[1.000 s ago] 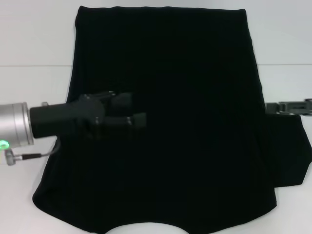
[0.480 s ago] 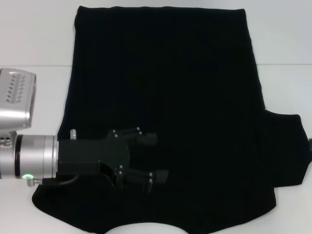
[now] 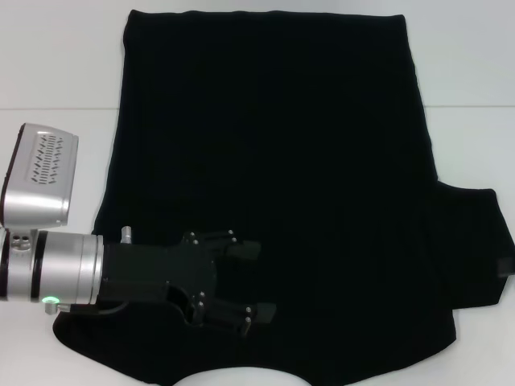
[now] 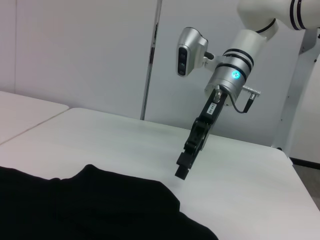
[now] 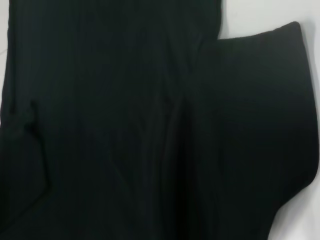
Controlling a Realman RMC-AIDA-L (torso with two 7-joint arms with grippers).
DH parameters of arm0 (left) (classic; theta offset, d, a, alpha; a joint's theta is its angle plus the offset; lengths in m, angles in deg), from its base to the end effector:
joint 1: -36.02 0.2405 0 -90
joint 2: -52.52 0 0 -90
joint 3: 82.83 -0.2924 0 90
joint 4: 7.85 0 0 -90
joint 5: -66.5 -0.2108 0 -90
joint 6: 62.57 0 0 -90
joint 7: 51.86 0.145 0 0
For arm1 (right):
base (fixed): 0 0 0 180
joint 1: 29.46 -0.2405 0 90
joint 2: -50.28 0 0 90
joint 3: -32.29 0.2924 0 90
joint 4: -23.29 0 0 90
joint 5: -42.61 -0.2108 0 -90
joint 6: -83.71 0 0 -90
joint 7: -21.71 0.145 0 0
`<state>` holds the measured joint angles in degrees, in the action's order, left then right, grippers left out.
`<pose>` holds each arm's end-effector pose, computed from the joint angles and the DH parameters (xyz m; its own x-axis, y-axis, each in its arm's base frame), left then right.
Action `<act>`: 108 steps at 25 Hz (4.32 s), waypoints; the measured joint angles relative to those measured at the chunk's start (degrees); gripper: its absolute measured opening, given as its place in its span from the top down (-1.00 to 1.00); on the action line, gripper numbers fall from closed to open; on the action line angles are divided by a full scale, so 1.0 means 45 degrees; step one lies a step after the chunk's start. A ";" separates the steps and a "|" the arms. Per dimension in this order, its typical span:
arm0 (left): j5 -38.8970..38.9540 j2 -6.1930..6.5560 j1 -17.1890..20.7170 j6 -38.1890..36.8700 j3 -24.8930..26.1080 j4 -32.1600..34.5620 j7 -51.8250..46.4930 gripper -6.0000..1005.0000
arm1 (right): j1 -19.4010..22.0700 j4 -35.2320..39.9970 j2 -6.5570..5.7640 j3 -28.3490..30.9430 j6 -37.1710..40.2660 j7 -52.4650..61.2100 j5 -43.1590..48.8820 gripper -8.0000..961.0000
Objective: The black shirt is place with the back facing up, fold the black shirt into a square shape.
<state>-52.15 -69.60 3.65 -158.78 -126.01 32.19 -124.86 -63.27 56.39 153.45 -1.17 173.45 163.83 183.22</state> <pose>-0.2567 0.3308 -0.0465 0.8711 0.1982 0.4494 0.2343 -0.9718 -0.0255 0.3739 0.3571 0.0877 0.0201 -0.9649 -0.2618 -0.9966 0.0016 -0.0822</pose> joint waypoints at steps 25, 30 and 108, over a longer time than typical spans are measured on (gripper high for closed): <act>-0.0024 0.0068 -0.0050 0.0367 0.0078 0.0010 -0.0048 -0.89 | -0.0952 -0.0657 0.0784 -0.0888 -0.2316 0.0419 0.0688 -0.53; -0.0024 0.0070 -0.0001 0.0365 0.0148 0.0001 -0.0047 -0.89 | -0.0832 -0.0657 0.0801 -0.0873 -0.2339 0.0404 0.0688 0.02; -0.4646 0.0851 0.0969 0.0616 0.4321 0.3315 -0.5925 -0.89 | -0.2213 -0.0455 0.2819 -0.2613 -0.2990 -0.7284 -0.4634 -0.94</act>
<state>-73.06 -65.77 8.01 -156.01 -106.57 47.10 -151.53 -73.22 54.35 166.14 -12.93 159.99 131.05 162.37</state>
